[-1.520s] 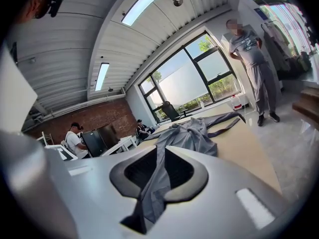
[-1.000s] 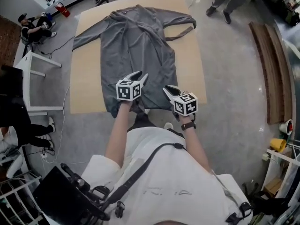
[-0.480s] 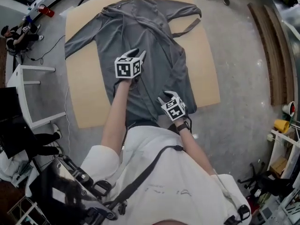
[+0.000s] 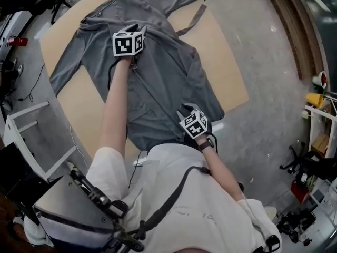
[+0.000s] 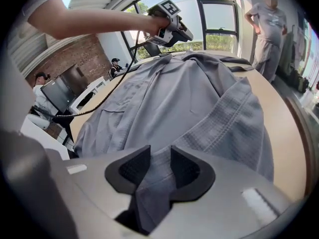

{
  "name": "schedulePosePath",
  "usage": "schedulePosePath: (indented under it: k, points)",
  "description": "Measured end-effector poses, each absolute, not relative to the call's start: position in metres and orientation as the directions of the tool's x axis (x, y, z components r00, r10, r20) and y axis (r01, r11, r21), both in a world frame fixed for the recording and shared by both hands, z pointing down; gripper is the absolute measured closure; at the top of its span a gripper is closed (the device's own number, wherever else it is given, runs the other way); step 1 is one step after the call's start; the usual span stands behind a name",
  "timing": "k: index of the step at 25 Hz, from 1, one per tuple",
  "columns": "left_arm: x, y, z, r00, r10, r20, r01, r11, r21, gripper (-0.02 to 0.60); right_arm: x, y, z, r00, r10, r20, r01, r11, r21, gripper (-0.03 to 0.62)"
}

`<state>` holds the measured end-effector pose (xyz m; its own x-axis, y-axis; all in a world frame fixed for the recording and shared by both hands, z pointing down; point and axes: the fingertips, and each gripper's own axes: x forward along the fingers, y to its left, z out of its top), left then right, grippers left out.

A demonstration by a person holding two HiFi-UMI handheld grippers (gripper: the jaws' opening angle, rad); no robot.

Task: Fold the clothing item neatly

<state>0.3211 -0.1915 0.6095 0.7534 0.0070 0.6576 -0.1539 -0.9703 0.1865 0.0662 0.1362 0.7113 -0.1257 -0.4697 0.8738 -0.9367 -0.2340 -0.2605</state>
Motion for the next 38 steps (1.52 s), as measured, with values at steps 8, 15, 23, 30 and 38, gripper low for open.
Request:
schedulePosePath:
  k: [8,15,23,30,38]
  points:
    - [0.363,-0.19,0.691,0.495,0.114,0.861,0.026,-0.993,0.117,0.443,0.071,0.144,0.716,-0.045,-0.431,0.901,-0.932,-0.306,-0.192,0.525]
    - [0.351,-0.2,0.705,0.498,0.027,0.867,0.034,-0.999,0.012,0.583,0.08,0.148,0.717,-0.052,-0.427,0.903,-0.92,-0.331,-0.209,0.577]
    - [0.323,-0.215,0.674,0.562,0.036,0.826,-0.048,-0.996,0.076,0.584,0.094,0.162,0.704,-0.042,-0.488,0.872,-0.843,-0.451,-0.293,0.585]
    - [0.306,-0.196,0.659,0.613,0.08,0.786,-0.05,-0.989,0.14,0.581,0.074,0.151,0.621,-0.119,-0.723,0.681,-0.799,-0.338,-0.498,0.585]
    - [0.269,-0.15,0.631,0.662,0.095,0.743,-0.066,-0.981,0.185,0.58,-0.01,0.151,0.565,-0.444,-0.765,0.467,-0.764,0.051,-0.643,0.585]
